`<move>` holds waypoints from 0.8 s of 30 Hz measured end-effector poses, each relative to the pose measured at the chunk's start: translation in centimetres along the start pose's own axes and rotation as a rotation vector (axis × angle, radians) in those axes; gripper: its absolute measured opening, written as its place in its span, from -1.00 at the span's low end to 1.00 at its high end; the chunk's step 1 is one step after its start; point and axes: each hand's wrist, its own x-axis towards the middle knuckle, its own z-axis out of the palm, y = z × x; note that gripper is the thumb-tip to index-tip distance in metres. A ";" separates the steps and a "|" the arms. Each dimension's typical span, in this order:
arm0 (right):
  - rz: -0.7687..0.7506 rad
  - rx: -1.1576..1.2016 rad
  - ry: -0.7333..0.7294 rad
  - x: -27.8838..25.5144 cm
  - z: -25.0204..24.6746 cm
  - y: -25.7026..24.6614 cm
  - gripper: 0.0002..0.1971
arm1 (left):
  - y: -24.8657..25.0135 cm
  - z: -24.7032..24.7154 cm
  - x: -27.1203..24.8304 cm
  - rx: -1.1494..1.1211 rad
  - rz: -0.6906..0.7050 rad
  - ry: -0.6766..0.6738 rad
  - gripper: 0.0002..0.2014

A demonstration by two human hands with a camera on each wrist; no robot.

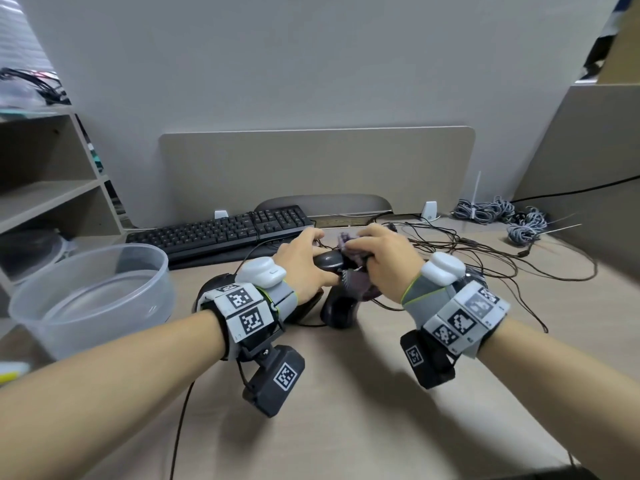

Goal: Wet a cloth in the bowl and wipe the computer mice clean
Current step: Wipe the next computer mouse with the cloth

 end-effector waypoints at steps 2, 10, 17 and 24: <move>0.021 -0.048 -0.027 0.0 0.3 -0.8 -0.50 | 0.1 0.2 0.0 0.026 0.014 -0.002 -0.24; 0.095 -0.098 -0.052 0.4 0.3 0.2 -0.62 | 0.0 0.0 0.0 0.107 0.028 0.020 -0.23; 0.099 -0.062 -0.061 0.5 0.7 1.2 -0.65 | -0.2 -0.2 -0.1 0.149 0.020 0.035 -0.23; 0.023 0.005 -0.083 0.0 1.4 -0.5 -0.53 | 0.1 -0.3 -0.1 0.169 0.038 0.030 -0.31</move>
